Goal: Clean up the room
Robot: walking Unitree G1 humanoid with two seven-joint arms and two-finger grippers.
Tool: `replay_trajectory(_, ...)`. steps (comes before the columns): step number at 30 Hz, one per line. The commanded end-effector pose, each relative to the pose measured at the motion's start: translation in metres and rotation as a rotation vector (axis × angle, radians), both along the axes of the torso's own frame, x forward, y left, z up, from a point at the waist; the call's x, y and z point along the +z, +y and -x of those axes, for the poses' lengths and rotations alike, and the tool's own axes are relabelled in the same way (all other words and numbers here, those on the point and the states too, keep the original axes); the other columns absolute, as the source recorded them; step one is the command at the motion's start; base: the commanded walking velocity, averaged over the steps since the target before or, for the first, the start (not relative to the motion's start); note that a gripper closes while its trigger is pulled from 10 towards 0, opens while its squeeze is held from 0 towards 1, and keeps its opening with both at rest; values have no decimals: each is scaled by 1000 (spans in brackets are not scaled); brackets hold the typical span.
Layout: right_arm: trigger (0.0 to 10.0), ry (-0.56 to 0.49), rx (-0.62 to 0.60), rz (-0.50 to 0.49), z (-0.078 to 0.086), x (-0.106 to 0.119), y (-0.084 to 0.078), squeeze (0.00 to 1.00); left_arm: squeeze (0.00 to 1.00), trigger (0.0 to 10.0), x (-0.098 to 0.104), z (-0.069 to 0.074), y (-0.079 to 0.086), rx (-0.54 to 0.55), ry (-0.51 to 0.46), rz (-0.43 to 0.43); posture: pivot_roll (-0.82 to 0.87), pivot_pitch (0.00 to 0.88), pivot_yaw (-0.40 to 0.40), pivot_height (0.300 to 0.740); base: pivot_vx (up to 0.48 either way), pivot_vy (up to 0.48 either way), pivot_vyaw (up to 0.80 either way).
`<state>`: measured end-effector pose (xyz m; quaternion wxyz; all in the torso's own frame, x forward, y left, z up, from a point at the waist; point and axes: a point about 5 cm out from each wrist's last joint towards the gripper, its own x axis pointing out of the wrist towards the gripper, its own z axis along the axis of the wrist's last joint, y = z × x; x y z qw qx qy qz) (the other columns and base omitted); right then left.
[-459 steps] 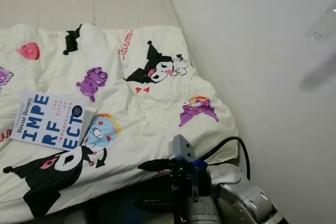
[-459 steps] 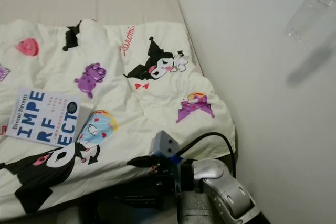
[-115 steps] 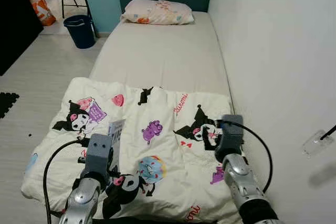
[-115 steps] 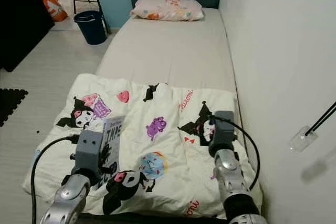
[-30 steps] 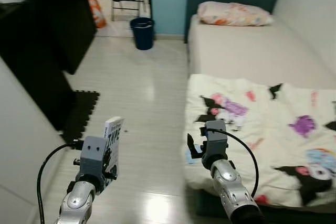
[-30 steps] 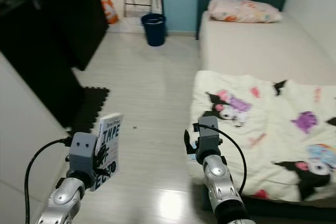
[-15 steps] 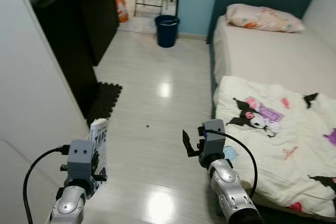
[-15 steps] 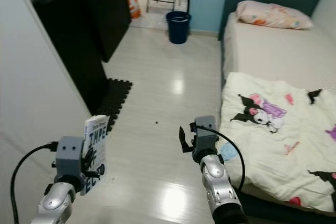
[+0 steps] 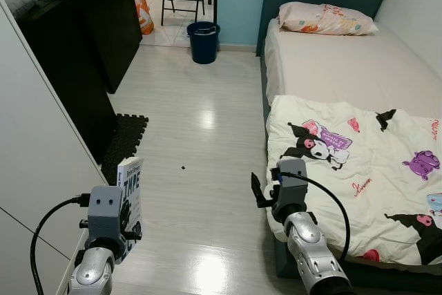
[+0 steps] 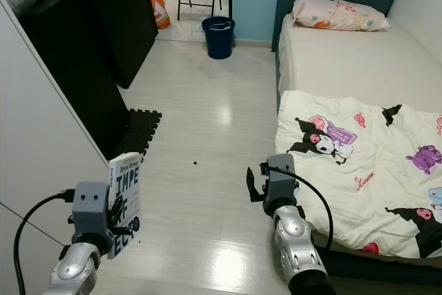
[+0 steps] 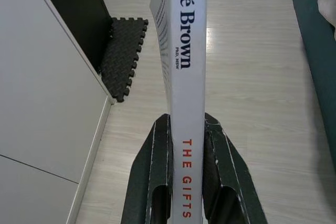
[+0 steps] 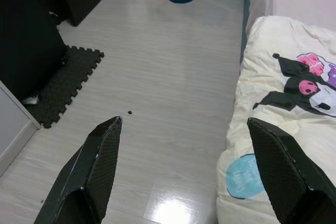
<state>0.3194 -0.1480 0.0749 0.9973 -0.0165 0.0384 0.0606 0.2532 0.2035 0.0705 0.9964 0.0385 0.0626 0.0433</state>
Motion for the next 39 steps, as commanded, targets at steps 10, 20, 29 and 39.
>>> replay_trajectory(10, 10000, -47, -71, -14, 3, 4, -7, 0, 0, 10000, 11, -3, -5, -21, -59, -3, 34, 141, 6, 740, 0, 0, 0)
replay_trajectory(20, 10000, -62, -94, -13, -1, 7, -11, 0, 0, 10000, 16, -6, -10, -44, -90, 7, 36, 133, 11, 740, 279, 0, 0)
replay_trajectory(29, 10000, -60, -92, -8, 0, 6, -11, 0, 0, 10000, 17, -5, -8, -41, -93, 6, 37, 135, 9, 740, 360, 0, 0)
replay_trajectory(39, 10000, -60, -82, -5, 0, 5, -8, 0, 0, 10000, 17, -4, -7, -46, -96, 6, 36, 127, 10, 740, 366, 0, 0)
